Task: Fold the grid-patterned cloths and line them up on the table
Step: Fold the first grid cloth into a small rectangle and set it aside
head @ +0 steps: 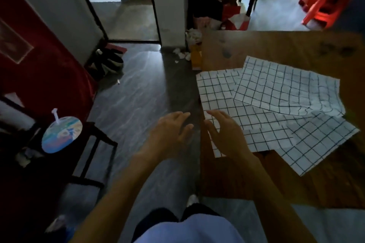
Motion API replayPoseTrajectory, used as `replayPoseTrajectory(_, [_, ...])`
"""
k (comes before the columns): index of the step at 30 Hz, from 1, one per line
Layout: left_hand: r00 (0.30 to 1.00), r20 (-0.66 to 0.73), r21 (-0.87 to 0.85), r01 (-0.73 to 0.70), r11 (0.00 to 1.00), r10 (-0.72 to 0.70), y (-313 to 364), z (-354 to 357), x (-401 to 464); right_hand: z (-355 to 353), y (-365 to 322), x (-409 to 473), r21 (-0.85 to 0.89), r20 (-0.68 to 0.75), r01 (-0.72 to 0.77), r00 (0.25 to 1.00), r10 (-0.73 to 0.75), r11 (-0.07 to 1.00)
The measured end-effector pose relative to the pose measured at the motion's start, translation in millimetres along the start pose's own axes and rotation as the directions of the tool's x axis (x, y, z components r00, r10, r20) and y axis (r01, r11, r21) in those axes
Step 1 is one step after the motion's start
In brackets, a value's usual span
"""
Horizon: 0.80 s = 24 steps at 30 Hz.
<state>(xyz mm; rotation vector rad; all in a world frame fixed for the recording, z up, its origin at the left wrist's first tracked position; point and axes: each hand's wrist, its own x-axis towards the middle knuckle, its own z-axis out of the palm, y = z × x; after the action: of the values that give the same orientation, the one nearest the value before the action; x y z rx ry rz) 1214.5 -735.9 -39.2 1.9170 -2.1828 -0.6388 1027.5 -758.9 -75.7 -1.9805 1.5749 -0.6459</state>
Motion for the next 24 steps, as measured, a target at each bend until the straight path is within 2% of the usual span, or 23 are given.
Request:
replayPoseTrajectory(7, [0.986, 0.077, 0.007, -0.150, 0.989, 0.149, -33.1, -25.7, 89.0, 11.8, 2.6, 51.1, 0.027, -0.091, -0.179, 0.979, 0.181, 0.984])
replayPoseTrajectory(13, [0.927, 0.145, 0.006, -0.351, 0.936, 0.347, -74.3, -34.7, 168.5, 32.4, -5.0, 94.1, 0.001, -0.190, -0.363, 0.915, 0.356, 0.932])
replayPoseTrajectory(19, [0.812, 0.257, -0.034, -0.535, 0.844, 0.524, -116.6, -61.0, 239.0, 63.4, -39.4, 125.7, 0.000, -0.339, -0.544, 0.789, 0.512, 0.839])
replayPoseTrajectory(24, [0.674, 0.311, -0.066, -0.688, 0.722, 0.670, -112.3, -73.1, 282.7, 64.9, -64.5, 134.7, 0.032, -0.466, -0.665, 0.651, 0.600, 0.746])
